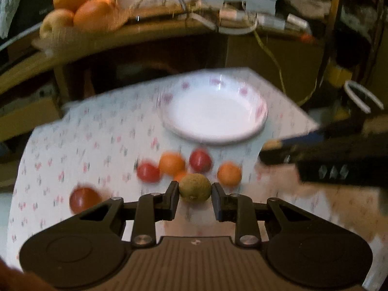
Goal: Organize fruits
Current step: 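Carry both kiwis over the white plate and open both grippers to drop them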
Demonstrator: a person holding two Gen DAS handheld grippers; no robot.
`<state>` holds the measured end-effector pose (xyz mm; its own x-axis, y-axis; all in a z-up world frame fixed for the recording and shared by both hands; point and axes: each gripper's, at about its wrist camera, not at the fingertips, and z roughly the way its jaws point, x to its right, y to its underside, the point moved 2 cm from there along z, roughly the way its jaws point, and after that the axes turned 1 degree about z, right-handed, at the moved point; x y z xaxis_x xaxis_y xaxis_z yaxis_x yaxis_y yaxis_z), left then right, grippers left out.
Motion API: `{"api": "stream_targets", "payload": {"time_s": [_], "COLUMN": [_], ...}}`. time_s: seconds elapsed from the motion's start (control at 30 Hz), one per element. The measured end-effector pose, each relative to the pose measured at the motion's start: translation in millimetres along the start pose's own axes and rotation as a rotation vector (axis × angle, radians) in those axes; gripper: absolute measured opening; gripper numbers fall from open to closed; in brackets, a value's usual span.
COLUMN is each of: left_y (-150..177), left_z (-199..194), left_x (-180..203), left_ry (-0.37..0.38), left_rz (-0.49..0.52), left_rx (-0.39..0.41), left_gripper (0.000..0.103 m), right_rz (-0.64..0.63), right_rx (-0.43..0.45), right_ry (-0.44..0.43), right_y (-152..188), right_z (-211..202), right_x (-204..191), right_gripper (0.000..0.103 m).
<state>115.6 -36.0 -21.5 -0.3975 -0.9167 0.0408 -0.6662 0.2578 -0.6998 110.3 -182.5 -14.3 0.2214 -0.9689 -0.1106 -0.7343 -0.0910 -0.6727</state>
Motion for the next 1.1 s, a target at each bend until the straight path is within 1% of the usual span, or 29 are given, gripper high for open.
{"api": "stream_targets", "payload": {"time_s": [0.1, 0.2, 0.37, 0.63, 0.8, 0.9, 1.1], "left_y": [-17.5, -29.7, -43.4, -51.4, -52.7, -53.5, -53.2], "left_z": [11.6, 26.4, 41.1, 60.0, 69.3, 70.4, 70.7], "left_x": [-2.5, -1.7, -0.8, -1.6, -5.3, -5.0, -5.4], "left_ry": [0.003, 0.003, 0.014, 0.021, 0.017, 0.016, 0.021], "left_rz": [-0.004, 0.024, 0.012, 0.014, 0.003, 0.01, 0.005], "left_rx": [0.013, 0.015, 0.02, 0.009, 0.003, 0.011, 0.011], "left_gripper": [0.034, 0.034, 0.034, 0.034, 0.034, 0.034, 0.035], "right_rz": [0.011, 0.018, 0.022, 0.011, 0.017, 0.014, 0.016], "right_rx": [0.014, 0.016, 0.027, 0.023, 0.005, -0.009, -0.005], "right_ry": [0.01, 0.025, 0.04, 0.059, 0.052, 0.057, 0.056], "right_y": [-6.8, -14.3, -27.2, -34.1, -37.7, -36.7, -37.0], "right_z": [3.8, 12.6, 27.3, 40.7, 51.4, 56.2, 57.1], "right_x": [4.6, 9.3, 17.5, 24.7, 28.7, 29.9, 31.0], "right_gripper": [0.026, 0.026, 0.026, 0.026, 0.026, 0.026, 0.027]}}
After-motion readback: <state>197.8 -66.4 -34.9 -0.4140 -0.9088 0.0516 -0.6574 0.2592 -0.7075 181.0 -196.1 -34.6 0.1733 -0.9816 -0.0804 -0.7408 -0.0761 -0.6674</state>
